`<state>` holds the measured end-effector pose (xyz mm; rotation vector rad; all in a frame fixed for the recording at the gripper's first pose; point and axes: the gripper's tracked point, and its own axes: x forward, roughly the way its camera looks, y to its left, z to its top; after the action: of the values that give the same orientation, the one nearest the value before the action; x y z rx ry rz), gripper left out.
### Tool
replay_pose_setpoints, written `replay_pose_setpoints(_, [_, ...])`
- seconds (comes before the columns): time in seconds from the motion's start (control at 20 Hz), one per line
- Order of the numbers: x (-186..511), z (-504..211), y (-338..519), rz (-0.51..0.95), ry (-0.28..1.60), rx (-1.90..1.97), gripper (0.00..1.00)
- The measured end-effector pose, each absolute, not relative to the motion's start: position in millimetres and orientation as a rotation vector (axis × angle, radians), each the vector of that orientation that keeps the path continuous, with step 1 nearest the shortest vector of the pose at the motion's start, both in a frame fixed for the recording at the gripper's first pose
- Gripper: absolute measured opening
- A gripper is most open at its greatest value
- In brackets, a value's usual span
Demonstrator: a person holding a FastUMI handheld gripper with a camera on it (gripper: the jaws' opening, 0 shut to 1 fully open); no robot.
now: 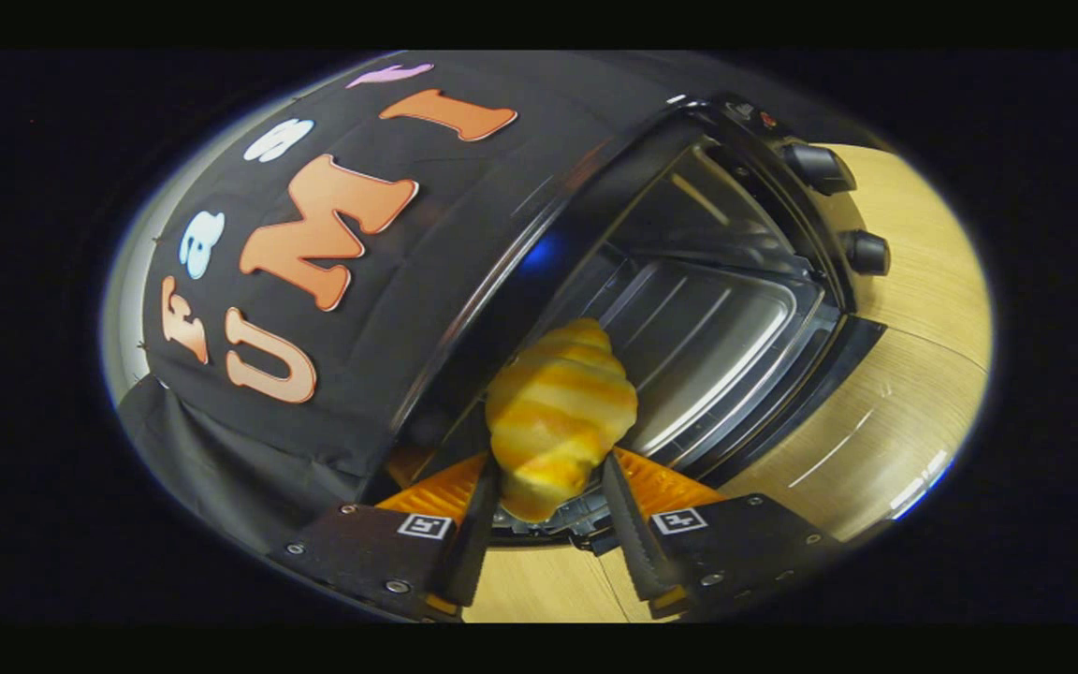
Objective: Open the toaster oven, put the food inside, and close the toaster oven door.
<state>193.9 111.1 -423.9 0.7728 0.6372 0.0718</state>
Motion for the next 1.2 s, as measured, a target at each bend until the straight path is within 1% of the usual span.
replay_pose_setpoints(0.4, [179, -418, 110, 0.054, 0.642, 0.781, 0.69])
replay_pose_setpoints(0.45, [178, -421, 110, 0.049, 0.646, 0.777, 0.73])
replay_pose_setpoints(0.55, [169, -414, 109, 0.058, 0.637, 0.784, 0.92])
replay_pose_setpoints(0.6, [161, -407, 110, 0.076, 0.622, 0.792, 0.95])
replay_pose_setpoints(0.85, [128, -369, 103, 0.136, 0.572, 0.75, 0.98])
replay_pose_setpoints(1.0, [108, -356, 83, 0.133, 0.552, 0.672, 0.98])
replay_pose_setpoints(1.2, [82, -357, 50, 0.103, 0.551, 0.475, 0.98])
